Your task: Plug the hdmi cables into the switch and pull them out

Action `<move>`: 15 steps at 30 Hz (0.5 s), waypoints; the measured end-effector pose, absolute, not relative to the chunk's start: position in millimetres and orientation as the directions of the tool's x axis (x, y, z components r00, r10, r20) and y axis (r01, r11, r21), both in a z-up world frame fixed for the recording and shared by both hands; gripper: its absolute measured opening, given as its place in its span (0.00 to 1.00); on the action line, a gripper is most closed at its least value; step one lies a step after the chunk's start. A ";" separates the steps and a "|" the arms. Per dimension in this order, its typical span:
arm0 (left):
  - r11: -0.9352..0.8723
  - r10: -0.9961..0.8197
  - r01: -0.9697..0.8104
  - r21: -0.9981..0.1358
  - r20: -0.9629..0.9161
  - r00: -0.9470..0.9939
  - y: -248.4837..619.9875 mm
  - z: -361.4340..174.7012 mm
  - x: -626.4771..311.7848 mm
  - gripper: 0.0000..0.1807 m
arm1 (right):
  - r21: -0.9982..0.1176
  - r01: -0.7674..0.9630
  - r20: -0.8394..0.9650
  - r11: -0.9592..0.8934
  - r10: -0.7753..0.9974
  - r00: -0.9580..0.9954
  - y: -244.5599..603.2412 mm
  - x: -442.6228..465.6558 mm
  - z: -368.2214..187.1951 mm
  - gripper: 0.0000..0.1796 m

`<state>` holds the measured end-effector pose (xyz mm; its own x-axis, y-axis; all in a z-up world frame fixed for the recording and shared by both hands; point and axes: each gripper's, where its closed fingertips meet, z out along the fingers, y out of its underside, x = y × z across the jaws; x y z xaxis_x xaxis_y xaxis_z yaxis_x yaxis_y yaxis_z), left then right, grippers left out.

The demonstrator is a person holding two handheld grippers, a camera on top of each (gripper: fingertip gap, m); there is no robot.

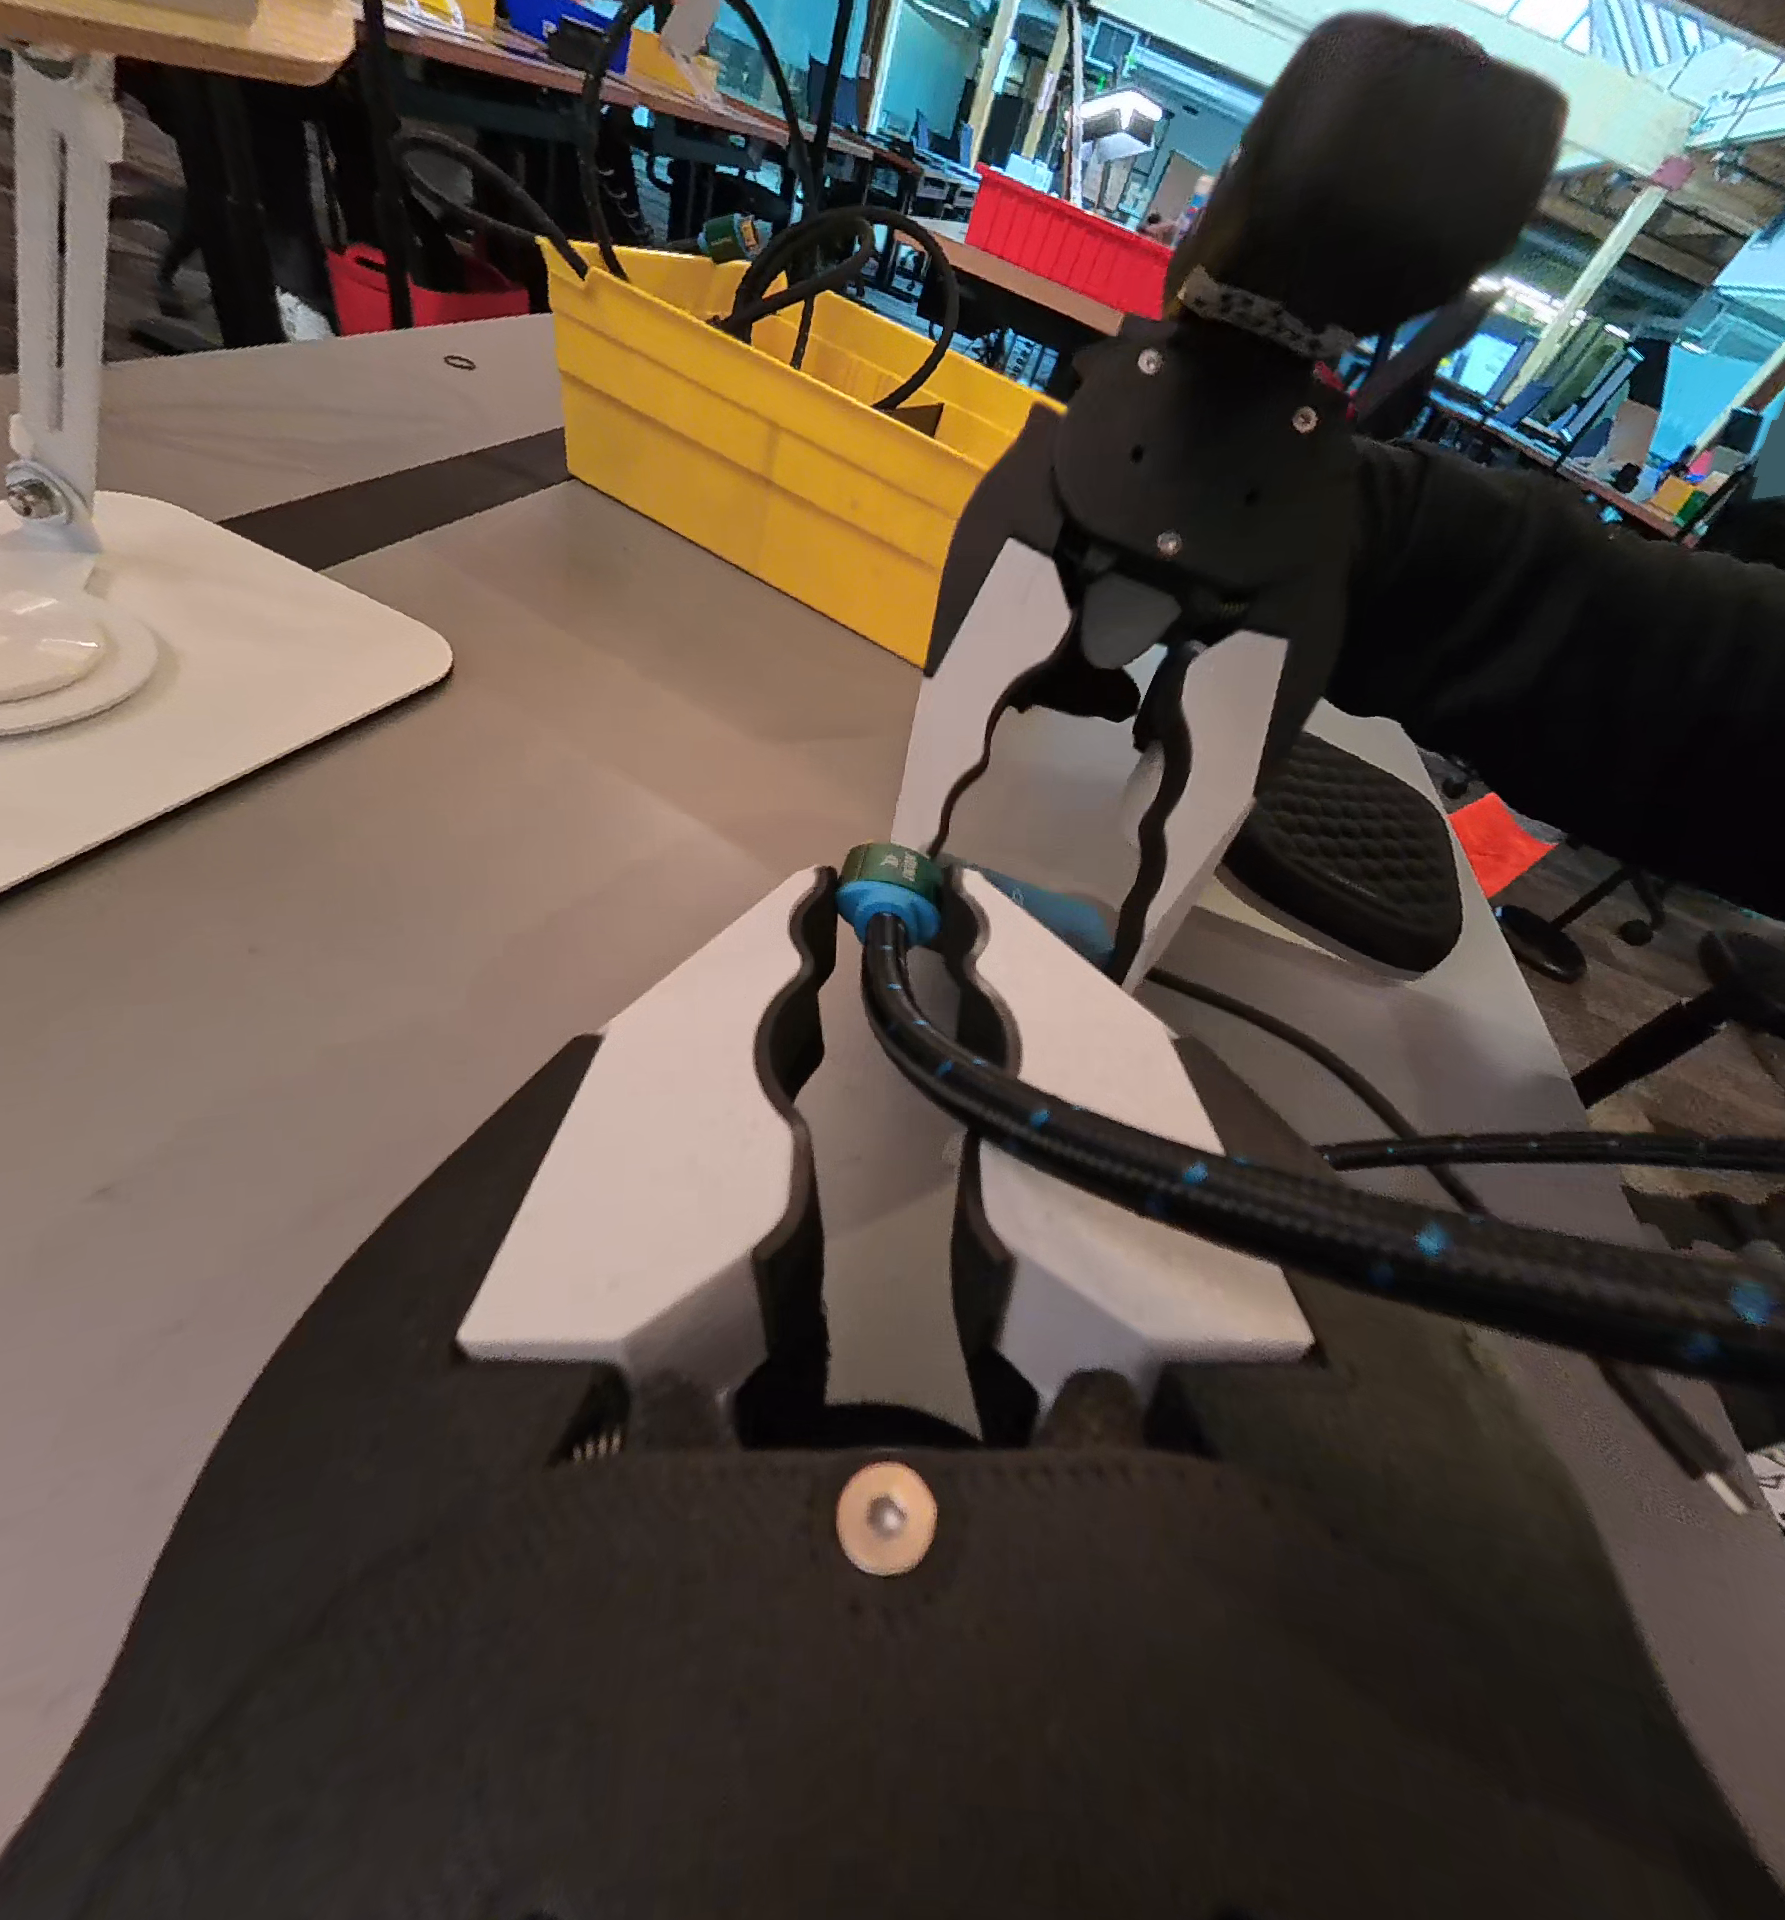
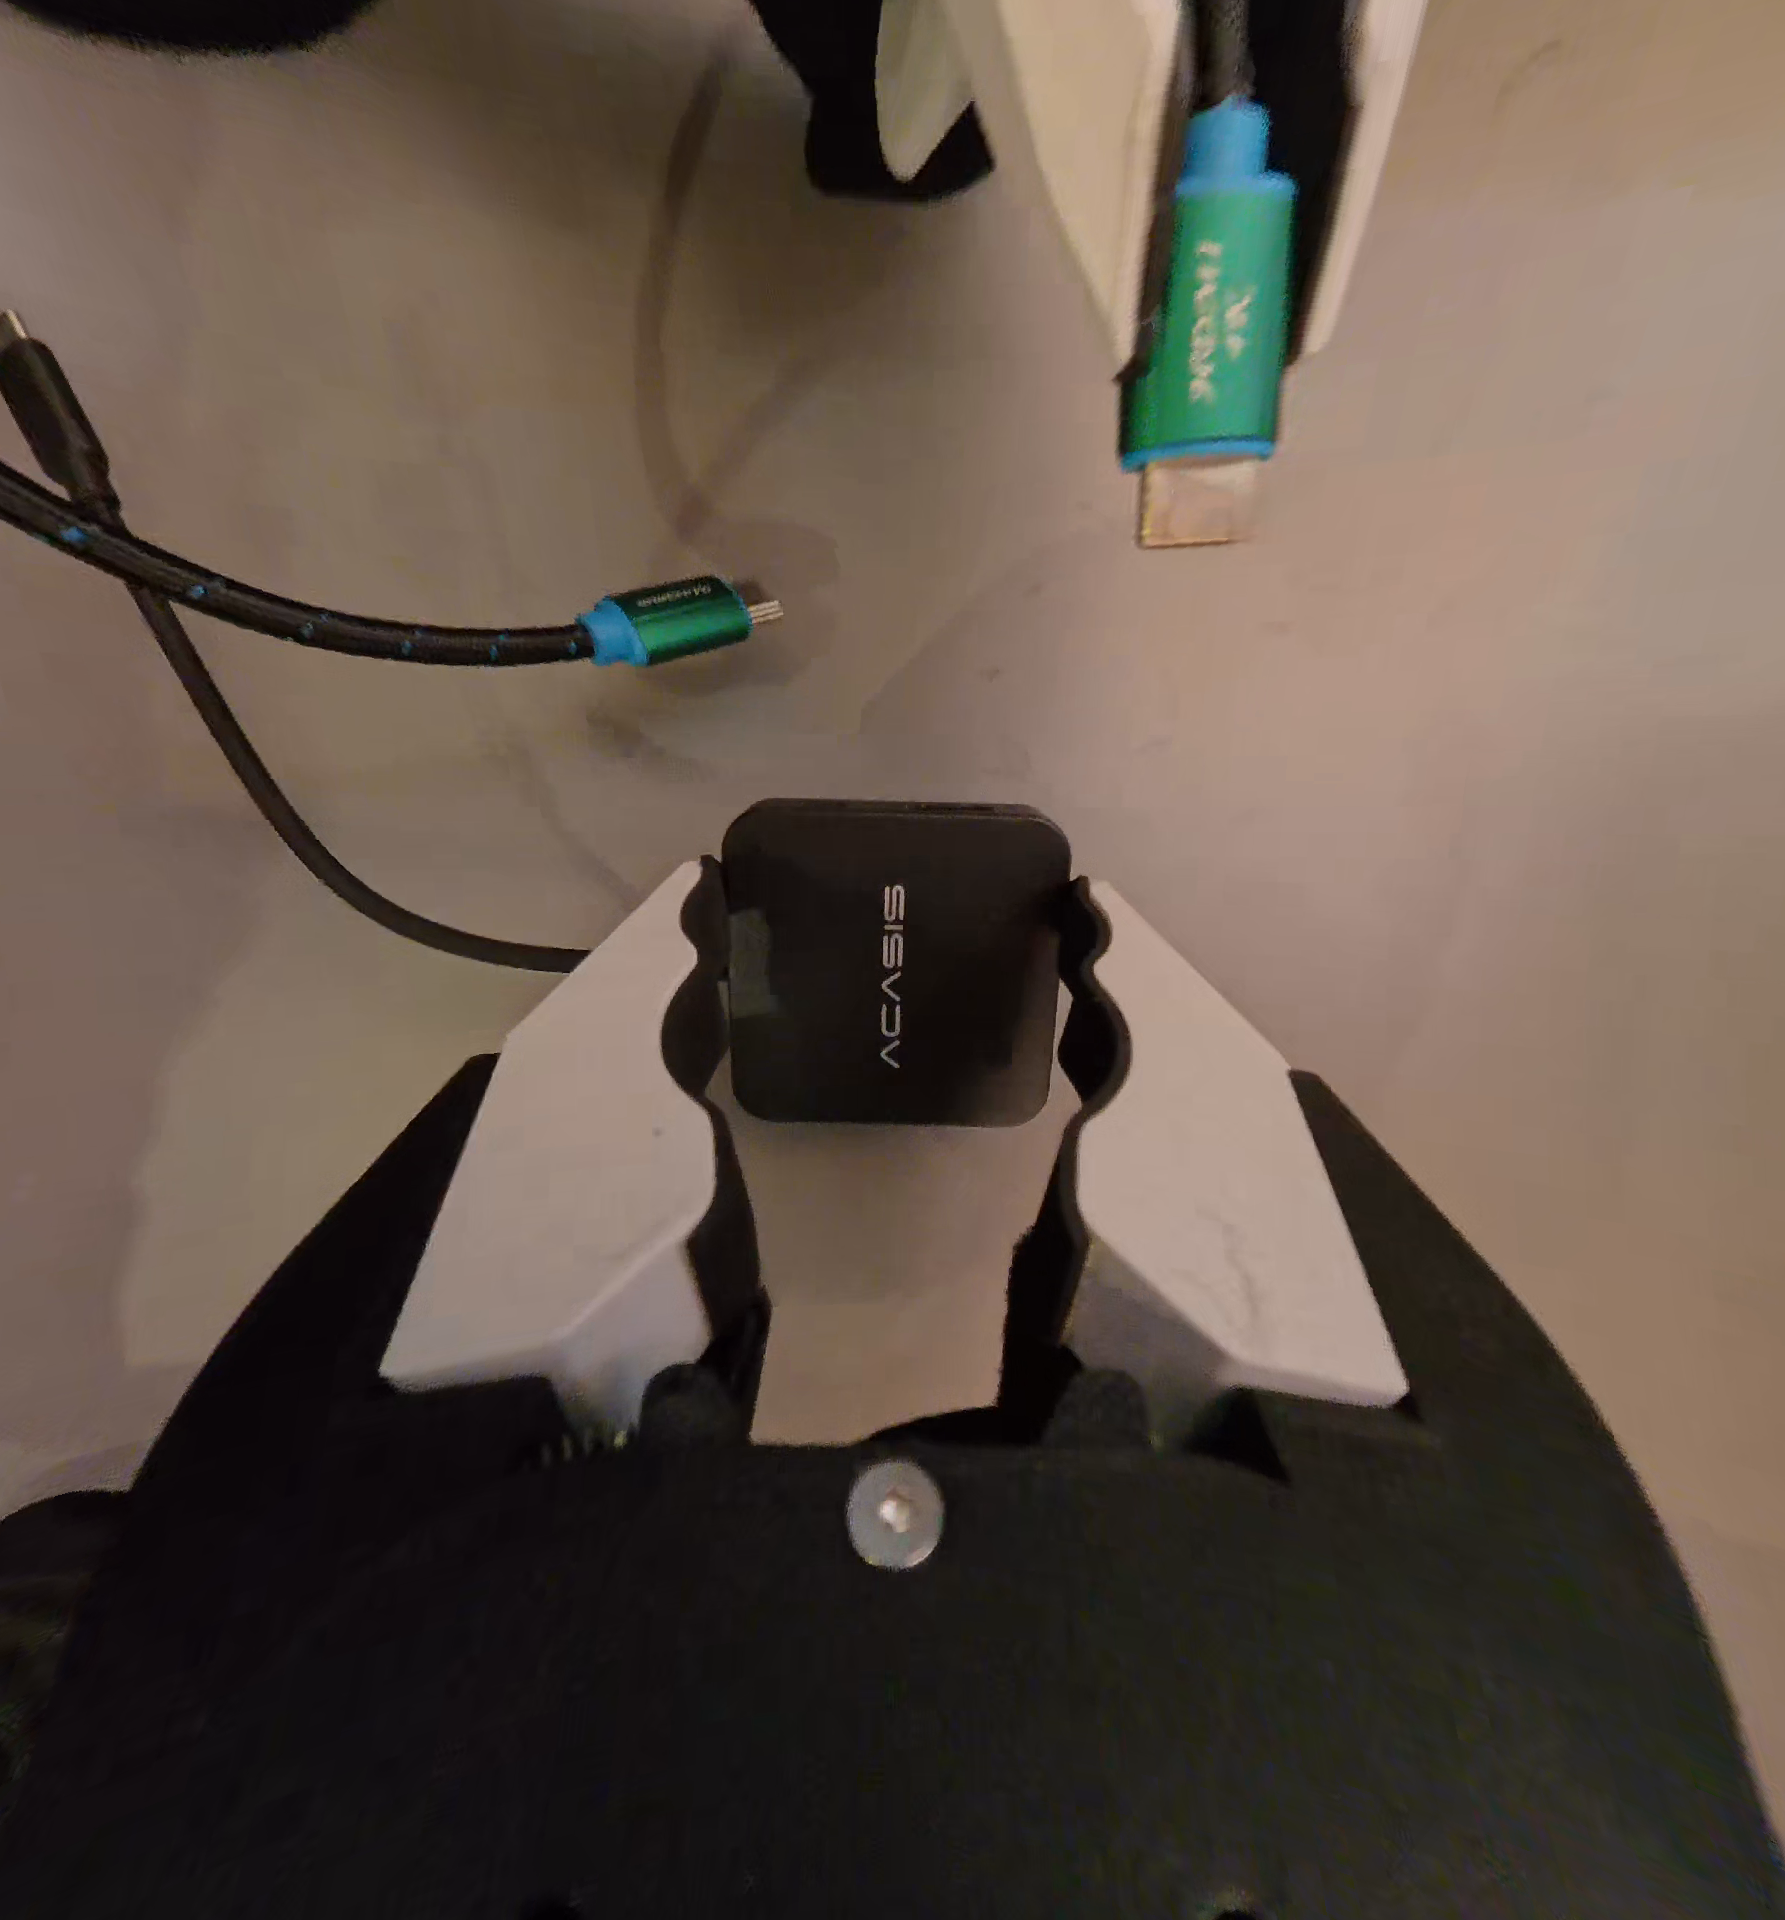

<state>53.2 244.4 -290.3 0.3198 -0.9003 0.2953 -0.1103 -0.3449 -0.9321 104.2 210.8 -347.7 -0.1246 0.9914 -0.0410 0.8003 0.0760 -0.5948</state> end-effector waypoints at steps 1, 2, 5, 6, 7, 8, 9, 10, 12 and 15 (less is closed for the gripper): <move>-0.339 -0.904 -0.116 -0.934 0.288 0.317 243.4 -290.2 54.1 0.10 | -0.613 0.787 -0.040 0.067 0.992 -0.116 211.8 103.9 -344.0 0.35; -0.329 -0.909 -0.126 -0.936 0.278 0.311 241.8 -290.1 55.2 0.10 | -0.634 0.771 -0.040 0.060 0.993 -0.110 212.1 103.0 -339.6 0.35; -0.298 -0.926 -0.154 -0.942 0.246 0.287 234.5 -289.5 60.3 0.10 | -0.682 0.730 -0.040 0.047 0.994 -0.101 210.7 100.2 -327.8 0.35; -0.287 -0.932 -0.161 -0.944 0.237 0.275 231.6 -288.8 62.5 0.10 | -0.686 0.726 -0.039 0.047 0.994 -0.101 210.1 100.2 -326.1 0.35; -0.277 -0.937 -0.170 -0.946 0.227 0.267 229.1 -288.6 64.7 0.10 | -0.690 0.723 -0.037 0.047 0.994 -0.100 209.6 100.1 -324.7 0.35; -0.266 -0.942 -0.179 -0.947 0.215 0.258 226.6 -288.3 66.9 0.10 | -0.694 0.718 -0.036 0.047 0.994 -0.101 208.8 99.8 -323.3 0.35; -0.256 -0.946 -0.185 -0.949 0.207 0.250 224.4 -287.9 69.0 0.10 | -0.697 0.715 -0.034 0.049 0.994 -0.102 208.1 99.5 -322.3 0.35; -0.250 -0.949 -0.192 -0.949 0.201 0.243 222.5 -287.9 70.8 0.10 | -0.699 0.713 -0.029 0.051 0.995 -0.100 207.9 99.2 -321.3 0.35; -0.243 -0.951 -0.202 -0.949 0.193 0.240 220.3 -288.4 73.3 0.10 | -0.705 0.708 -0.024 0.053 0.995 -0.098 207.6 98.0 -318.8 0.35; -0.238 -0.954 -0.207 -0.949 0.189 0.235 217.6 -288.3 75.2 0.10 | -0.714 0.698 -0.020 0.056 0.995 -0.100 206.2 95.5 -316.2 0.35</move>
